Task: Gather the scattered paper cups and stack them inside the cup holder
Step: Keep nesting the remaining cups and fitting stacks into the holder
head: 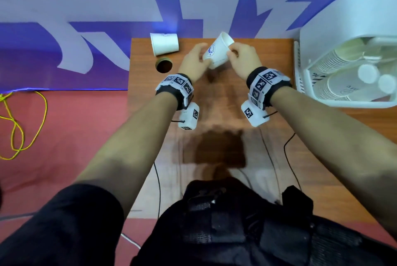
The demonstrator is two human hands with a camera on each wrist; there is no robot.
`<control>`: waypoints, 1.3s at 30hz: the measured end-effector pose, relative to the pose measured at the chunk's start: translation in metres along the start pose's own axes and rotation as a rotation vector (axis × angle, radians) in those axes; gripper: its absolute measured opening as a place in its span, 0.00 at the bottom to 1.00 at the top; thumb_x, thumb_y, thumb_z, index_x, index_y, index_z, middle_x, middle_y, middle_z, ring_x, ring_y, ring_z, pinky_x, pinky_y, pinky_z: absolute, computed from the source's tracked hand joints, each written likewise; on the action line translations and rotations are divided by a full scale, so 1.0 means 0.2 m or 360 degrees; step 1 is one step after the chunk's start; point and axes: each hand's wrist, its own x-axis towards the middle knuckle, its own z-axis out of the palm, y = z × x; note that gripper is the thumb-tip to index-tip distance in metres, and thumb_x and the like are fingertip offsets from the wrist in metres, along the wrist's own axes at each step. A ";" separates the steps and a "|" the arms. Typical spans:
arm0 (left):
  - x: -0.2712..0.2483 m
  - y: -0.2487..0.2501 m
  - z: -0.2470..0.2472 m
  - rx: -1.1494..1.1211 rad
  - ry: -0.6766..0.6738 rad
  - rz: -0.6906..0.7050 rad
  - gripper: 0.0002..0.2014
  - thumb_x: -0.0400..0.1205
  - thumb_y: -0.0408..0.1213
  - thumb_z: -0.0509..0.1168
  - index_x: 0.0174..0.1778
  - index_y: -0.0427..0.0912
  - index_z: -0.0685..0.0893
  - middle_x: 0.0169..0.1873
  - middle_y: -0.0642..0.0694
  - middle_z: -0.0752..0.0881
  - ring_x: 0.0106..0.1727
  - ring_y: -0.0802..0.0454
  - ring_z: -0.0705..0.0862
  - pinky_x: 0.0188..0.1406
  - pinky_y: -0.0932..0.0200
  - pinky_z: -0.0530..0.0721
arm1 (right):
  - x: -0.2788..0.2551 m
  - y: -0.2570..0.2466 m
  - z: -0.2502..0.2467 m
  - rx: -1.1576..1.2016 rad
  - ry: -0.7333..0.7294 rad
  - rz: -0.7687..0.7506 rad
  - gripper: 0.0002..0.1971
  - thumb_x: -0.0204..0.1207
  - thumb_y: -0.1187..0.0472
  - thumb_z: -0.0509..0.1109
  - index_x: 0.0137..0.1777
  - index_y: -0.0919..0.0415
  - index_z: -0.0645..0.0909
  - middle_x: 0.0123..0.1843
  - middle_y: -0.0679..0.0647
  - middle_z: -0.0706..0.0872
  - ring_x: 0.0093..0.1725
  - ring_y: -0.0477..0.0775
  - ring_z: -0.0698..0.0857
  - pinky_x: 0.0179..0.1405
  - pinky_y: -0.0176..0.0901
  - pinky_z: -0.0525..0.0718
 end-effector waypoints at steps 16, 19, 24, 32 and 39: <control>-0.41 0.70 0.49 0.0232 -0.0279 0.0462 0.35 0.76 0.41 0.72 0.77 0.44 0.66 0.66 0.44 0.82 0.63 0.49 0.82 0.66 0.54 0.78 | -0.59 0.34 -0.71 0.0293 0.0478 -0.0113 0.13 0.80 0.67 0.61 0.60 0.67 0.83 0.56 0.62 0.87 0.54 0.57 0.83 0.53 0.37 0.74; -0.47 0.83 0.62 0.0190 -0.0305 0.0515 0.33 0.77 0.39 0.72 0.77 0.43 0.67 0.66 0.44 0.82 0.61 0.49 0.83 0.65 0.52 0.79 | -0.68 0.44 -0.85 0.0247 0.0505 -0.0149 0.13 0.80 0.68 0.61 0.60 0.67 0.83 0.56 0.62 0.88 0.53 0.56 0.83 0.51 0.35 0.72; -0.52 1.02 0.83 0.0190 -0.0333 0.0565 0.33 0.78 0.40 0.71 0.78 0.44 0.64 0.65 0.44 0.81 0.58 0.50 0.83 0.63 0.55 0.80 | -0.78 0.60 -1.06 0.0294 0.0591 -0.0155 0.14 0.79 0.68 0.62 0.60 0.67 0.84 0.58 0.61 0.87 0.57 0.56 0.83 0.58 0.36 0.73; -0.58 1.25 1.17 -0.0029 -0.0245 0.0696 0.38 0.80 0.32 0.66 0.82 0.57 0.55 0.60 0.46 0.78 0.46 0.52 0.88 0.49 0.64 0.86 | -0.86 0.92 -1.29 0.0232 0.0525 -0.0212 0.12 0.79 0.68 0.63 0.58 0.66 0.84 0.58 0.60 0.87 0.61 0.57 0.82 0.62 0.38 0.74; -0.53 1.39 1.46 0.0079 -0.0136 0.0757 0.13 0.81 0.33 0.65 0.62 0.40 0.81 0.52 0.47 0.82 0.41 0.61 0.82 0.45 0.67 0.81 | -0.87 1.23 -1.48 -0.0059 0.0468 -0.0384 0.10 0.79 0.70 0.64 0.55 0.66 0.86 0.61 0.59 0.86 0.79 0.58 0.67 0.77 0.46 0.60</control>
